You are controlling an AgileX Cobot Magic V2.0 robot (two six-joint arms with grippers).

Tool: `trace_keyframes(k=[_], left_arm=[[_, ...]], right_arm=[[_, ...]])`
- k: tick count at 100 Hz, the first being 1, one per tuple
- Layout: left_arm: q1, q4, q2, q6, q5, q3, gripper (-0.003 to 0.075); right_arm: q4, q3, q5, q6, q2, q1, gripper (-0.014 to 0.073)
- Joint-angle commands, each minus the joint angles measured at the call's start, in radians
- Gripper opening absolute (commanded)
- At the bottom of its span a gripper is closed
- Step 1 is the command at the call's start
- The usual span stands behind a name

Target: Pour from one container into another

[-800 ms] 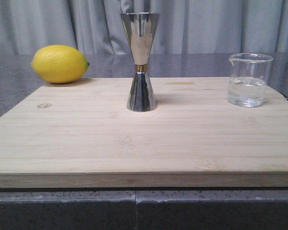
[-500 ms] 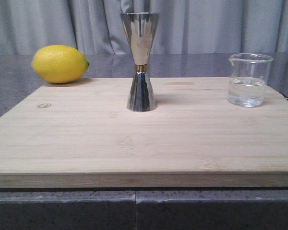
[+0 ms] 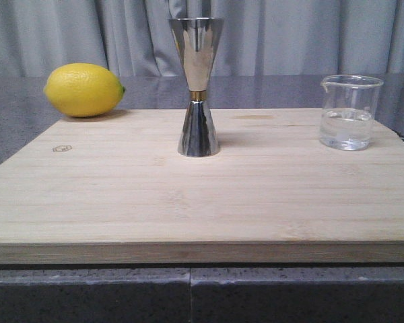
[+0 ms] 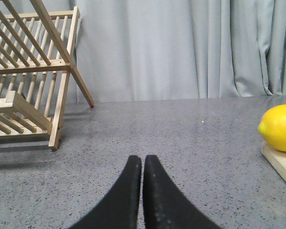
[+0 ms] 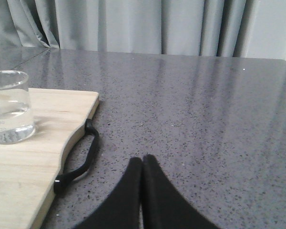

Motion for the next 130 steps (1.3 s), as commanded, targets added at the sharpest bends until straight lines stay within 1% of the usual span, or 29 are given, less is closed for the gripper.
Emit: trace_keyframes(k=[1, 63, 72, 130], left_arm=[[-0.004, -0.008, 0.014, -0.008, -0.081, 0.028, -0.0019], [-0.004, -0.008, 0.014, -0.008, -0.081, 0.028, -0.0019], [-0.004, -0.008, 0.014, -0.008, -0.081, 0.028, -0.0019], [-0.004, -0.008, 0.014, -0.008, -0.083, 0.028, -0.0019]], right_arm=[[-0.007, 0.012, -0.079, -0.002, 0.019, -0.003, -0.0071], [-0.007, 0.012, -0.079, -0.002, 0.019, -0.003, -0.0071], [-0.040, 0.012, -0.075, -0.002, 0.019, -0.003, -0.0072], [-0.039, 0.012, -0.072, -0.002, 0.019, -0.003, -0.0071]])
